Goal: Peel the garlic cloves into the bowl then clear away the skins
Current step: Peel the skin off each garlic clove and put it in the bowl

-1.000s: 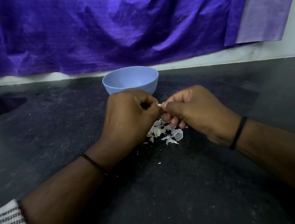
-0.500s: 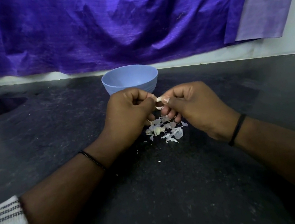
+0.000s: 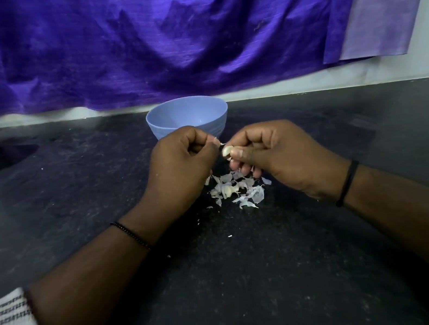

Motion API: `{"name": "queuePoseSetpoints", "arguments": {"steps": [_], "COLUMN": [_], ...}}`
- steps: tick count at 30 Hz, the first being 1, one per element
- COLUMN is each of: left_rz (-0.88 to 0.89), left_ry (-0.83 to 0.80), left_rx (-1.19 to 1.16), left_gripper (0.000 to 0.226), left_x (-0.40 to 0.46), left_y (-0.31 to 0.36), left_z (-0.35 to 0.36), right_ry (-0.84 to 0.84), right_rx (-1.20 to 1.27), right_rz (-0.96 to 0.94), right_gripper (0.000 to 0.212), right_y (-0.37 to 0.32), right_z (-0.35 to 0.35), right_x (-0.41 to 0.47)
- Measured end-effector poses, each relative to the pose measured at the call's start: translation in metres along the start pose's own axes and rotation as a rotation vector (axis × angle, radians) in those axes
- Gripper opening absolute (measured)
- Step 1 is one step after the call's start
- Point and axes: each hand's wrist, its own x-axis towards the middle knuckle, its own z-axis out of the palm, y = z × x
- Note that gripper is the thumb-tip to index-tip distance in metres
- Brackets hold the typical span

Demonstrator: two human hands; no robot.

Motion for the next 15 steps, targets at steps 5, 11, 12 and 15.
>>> {"name": "queuePoseSetpoints", "arguments": {"steps": [5,11,12,15], "left_rz": [0.02,0.045,0.047,0.049], "left_ry": [-0.009,-0.051,-0.059,-0.072], "left_rx": [0.08,0.12,0.094,0.016], "left_gripper": [0.022,0.018,0.013,0.005], "left_x": [-0.0008,-0.0016,-0.0021,-0.0044], "left_y": [-0.002,0.0003,0.001,0.003], "left_z": [-0.0003,0.0,0.0005,0.0014], "right_ry": [0.061,0.106,0.108,0.124], "right_rx": [0.028,0.047,0.05,0.049], "right_rz": [0.02,-0.005,-0.007,-0.017], "right_gripper": [0.011,0.015,0.015,0.016], "right_y": [0.0057,0.0072,0.0073,0.0075], "right_z": [0.0005,-0.0032,-0.0031,-0.0035], "right_x": [0.0027,0.0022,0.002,0.0016]}}
